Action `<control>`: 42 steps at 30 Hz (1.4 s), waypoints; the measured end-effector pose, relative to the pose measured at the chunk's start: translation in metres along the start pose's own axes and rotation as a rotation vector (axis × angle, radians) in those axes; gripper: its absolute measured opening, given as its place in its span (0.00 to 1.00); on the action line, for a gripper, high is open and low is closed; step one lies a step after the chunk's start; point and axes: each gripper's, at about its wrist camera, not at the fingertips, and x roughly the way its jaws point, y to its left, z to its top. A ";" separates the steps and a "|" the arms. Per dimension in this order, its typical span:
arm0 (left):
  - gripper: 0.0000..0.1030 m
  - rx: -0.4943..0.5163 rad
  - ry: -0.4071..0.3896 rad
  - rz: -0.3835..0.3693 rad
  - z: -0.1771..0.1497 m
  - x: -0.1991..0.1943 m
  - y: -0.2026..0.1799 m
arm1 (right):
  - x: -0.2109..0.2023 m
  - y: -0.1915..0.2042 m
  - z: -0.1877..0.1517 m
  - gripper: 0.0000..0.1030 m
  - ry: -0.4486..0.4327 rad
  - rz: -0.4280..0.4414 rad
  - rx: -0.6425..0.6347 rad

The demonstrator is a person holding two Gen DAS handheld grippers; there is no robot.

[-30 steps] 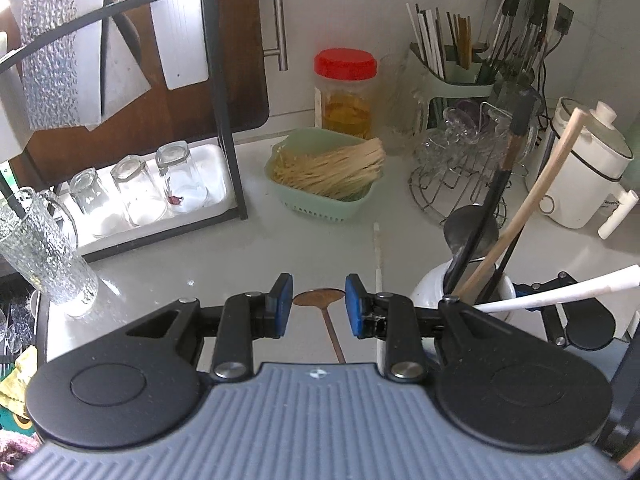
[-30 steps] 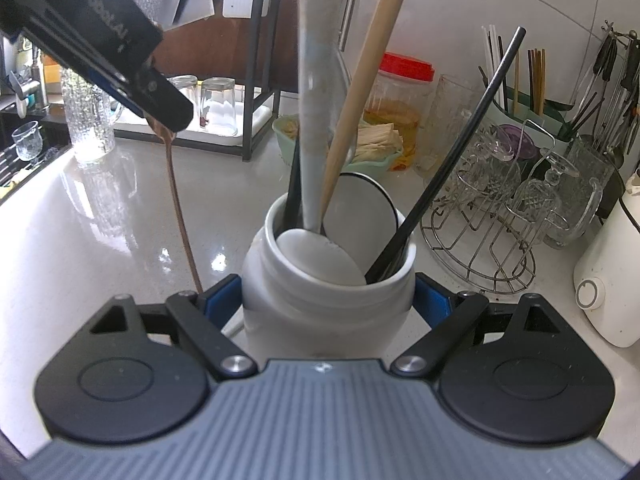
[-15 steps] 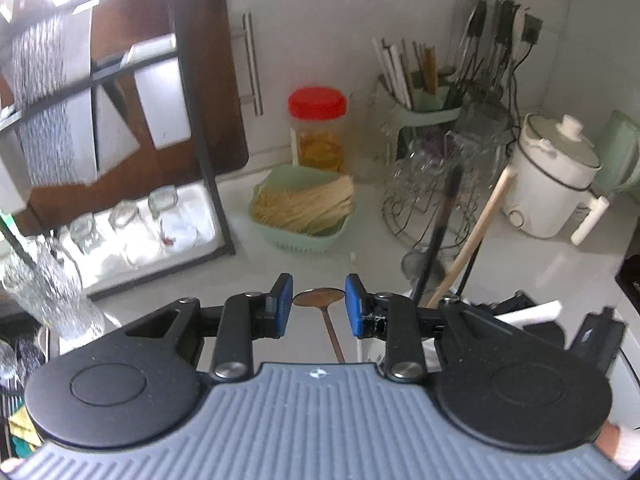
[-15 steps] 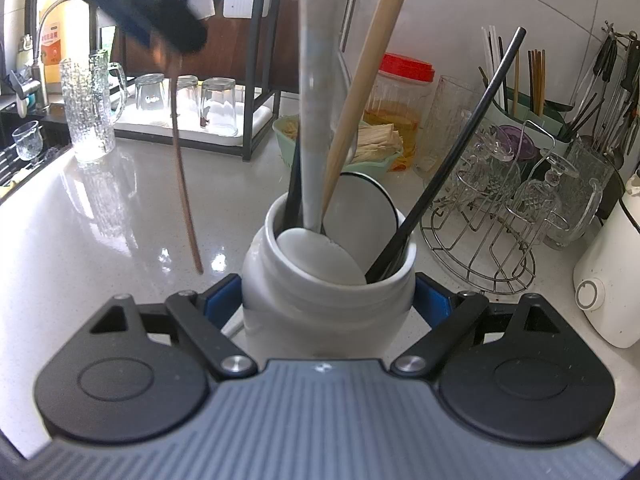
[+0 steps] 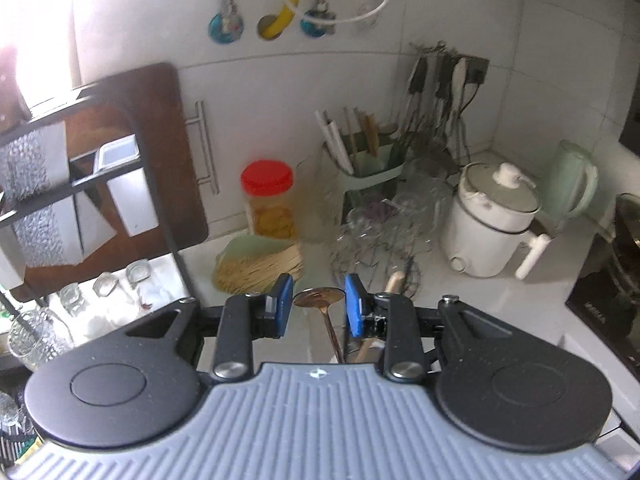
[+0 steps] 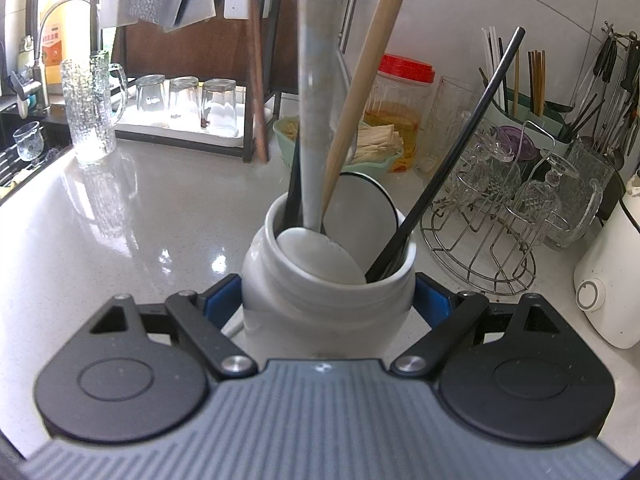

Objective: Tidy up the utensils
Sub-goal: 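Lift the copper spoon with the left tool and carry it toward the mug, then lower the copper spoon into the mug and open the left tool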

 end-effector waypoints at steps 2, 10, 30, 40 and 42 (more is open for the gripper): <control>0.32 0.002 -0.009 -0.010 0.003 -0.004 -0.005 | 0.000 0.000 0.000 0.90 0.000 0.000 0.000; 0.32 0.003 -0.028 -0.036 0.002 0.004 -0.017 | 0.000 0.001 0.001 0.90 -0.006 0.005 -0.001; 0.32 0.136 0.215 -0.104 -0.013 0.075 -0.042 | -0.002 0.000 -0.002 0.90 -0.023 0.017 -0.008; 0.32 0.133 0.367 -0.121 -0.017 0.109 -0.041 | -0.002 -0.001 -0.004 0.90 -0.032 0.025 -0.017; 0.32 0.117 0.386 -0.131 -0.018 0.113 -0.039 | -0.002 -0.001 -0.004 0.90 -0.033 0.027 -0.020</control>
